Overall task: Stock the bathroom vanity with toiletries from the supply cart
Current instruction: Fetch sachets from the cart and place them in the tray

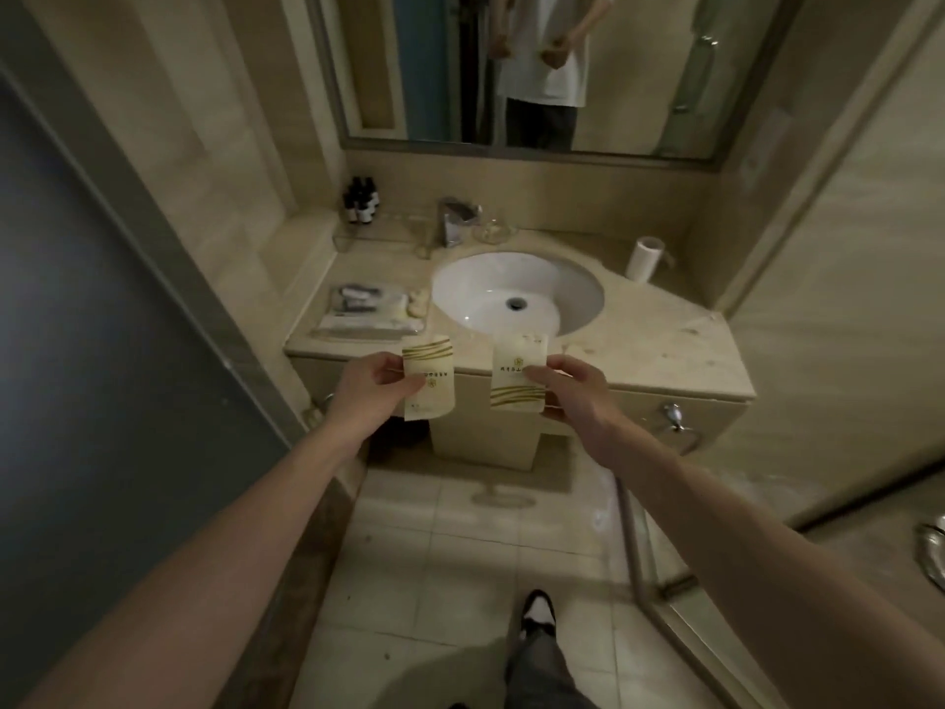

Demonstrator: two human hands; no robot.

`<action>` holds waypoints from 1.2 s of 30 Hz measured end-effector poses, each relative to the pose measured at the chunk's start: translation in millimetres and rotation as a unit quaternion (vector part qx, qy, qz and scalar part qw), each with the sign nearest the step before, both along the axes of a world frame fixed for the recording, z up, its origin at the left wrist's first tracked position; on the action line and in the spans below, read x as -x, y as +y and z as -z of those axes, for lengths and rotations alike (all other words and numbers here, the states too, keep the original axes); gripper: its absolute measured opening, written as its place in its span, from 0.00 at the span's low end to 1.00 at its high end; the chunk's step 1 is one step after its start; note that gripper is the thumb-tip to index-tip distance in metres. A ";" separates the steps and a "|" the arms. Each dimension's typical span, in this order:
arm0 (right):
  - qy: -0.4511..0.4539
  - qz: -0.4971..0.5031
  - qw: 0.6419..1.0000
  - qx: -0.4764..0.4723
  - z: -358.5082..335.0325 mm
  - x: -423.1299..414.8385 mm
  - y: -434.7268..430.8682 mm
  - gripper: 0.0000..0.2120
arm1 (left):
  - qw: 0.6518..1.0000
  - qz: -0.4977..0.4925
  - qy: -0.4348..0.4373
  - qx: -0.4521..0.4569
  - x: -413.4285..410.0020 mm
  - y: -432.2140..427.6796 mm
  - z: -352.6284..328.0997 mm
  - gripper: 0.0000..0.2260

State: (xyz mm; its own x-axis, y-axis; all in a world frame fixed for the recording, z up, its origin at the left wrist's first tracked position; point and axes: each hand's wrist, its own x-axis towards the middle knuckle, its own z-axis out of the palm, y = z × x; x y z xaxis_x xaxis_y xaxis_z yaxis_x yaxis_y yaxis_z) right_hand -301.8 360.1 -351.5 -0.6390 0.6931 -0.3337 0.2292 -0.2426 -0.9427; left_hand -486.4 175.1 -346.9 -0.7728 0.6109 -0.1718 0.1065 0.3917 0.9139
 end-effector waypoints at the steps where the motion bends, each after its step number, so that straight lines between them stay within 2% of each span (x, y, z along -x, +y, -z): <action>1: 0.003 -0.006 1.000 0.005 3.1 13.1 8.9 0.05 | 1.000 -0.009 0.008 0.011 11.4 5.6 1.2 0.05; 5: -0.002 -0.042 0.999 0.002 15.1 62.7 58.0 0.06 | 0.998 -0.043 0.038 0.026 56.1 38.2 7.2 0.03; 9: -0.015 -0.083 0.996 -0.010 22.1 113.4 115.5 0.04 | 0.997 -0.077 0.010 0.013 87.4 71.0 15.3 0.06; 19: -0.080 -0.142 0.987 -0.008 47.5 227.7 169.2 0.10 | 0.990 -0.137 -0.037 0.023 161.5 106.2 45.8 0.07; 25: -0.137 -0.141 0.980 0.004 83.9 301.8 179.2 0.14 | 0.988 -0.128 -0.073 0.041 239.4 114.7 86.0 0.09; 28: -0.159 -0.126 0.979 0.003 96.3 336.9 179.8 0.08 | 0.989 -0.107 -0.089 0.038 282.8 123.5 101.4 0.11; 36: -0.243 -0.111 0.963 -0.039 130.2 403.7 170.5 0.07 | 0.988 -0.025 -0.144 0.052 368.1 137.8 132.4 0.14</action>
State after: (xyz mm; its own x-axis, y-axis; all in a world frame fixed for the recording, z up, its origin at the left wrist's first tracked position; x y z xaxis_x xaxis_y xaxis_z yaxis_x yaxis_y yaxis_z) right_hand -705.5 530.6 -481.7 -0.5563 0.5920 -0.5831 0.6852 -0.0701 -0.7249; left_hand -854.6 312.8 -479.3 -0.7119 0.5400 -0.4490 -0.1740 0.4839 0.8577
